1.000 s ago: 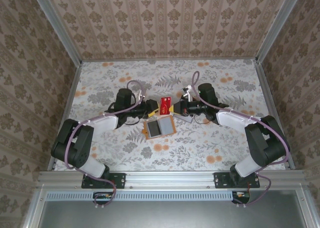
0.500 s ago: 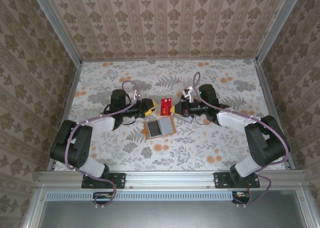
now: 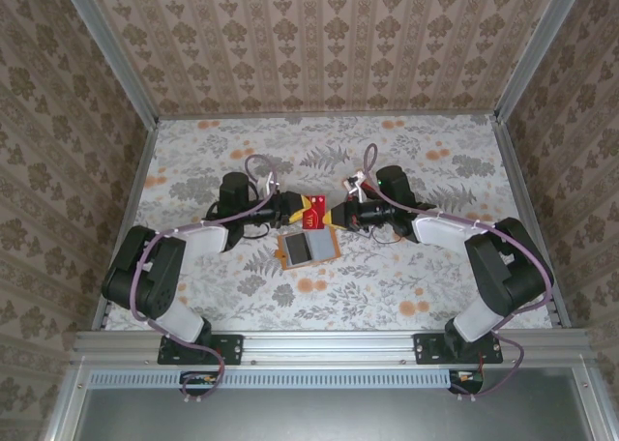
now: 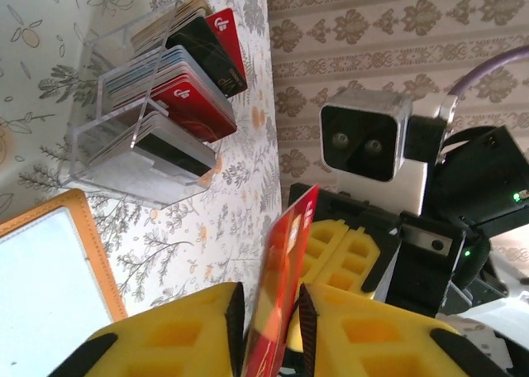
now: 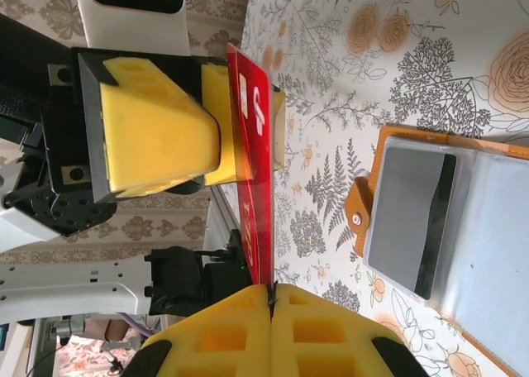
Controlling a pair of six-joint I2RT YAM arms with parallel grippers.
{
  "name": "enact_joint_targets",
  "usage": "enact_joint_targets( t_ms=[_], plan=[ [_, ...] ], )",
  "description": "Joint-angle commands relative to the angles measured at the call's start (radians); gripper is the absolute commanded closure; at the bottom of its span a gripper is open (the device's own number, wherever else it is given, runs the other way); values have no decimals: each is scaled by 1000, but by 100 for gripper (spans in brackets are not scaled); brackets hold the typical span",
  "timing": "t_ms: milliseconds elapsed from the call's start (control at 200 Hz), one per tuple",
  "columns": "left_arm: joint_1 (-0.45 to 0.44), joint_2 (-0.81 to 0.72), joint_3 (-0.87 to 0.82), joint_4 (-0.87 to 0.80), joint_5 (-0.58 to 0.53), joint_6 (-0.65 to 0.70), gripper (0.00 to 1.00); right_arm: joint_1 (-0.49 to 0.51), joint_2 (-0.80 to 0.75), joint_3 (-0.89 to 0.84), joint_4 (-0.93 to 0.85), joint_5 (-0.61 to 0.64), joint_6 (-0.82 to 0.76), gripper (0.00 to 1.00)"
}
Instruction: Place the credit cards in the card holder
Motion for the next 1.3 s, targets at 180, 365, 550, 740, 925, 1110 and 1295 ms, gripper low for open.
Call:
enact_joint_targets(
  t_ms=[180,365,550,740,925,1110,1295],
  plan=[
    [-2,10,6,100,11,-22,100,1,2,9,84,29,58,88],
    [-4,40,-1,199,11,-83,100,11,30,-11,232,84,170,67],
    [-2,84,-13,317,16,-157,100,31,74,16,299,72,221,87],
    [38,50,-28,202,-4,-86,75,16,20,13,129,117,120,100],
    [38,-48,234,-958,-384,569,66,15,-44,65,-331,188,-167,100],
    [86,19,317,-1158,-517,703,67,66,-101,39,-650,276,-356,100],
    [60,123,389,-1192,-536,748,68,111,-173,15,-856,399,-439,100]
  ],
)
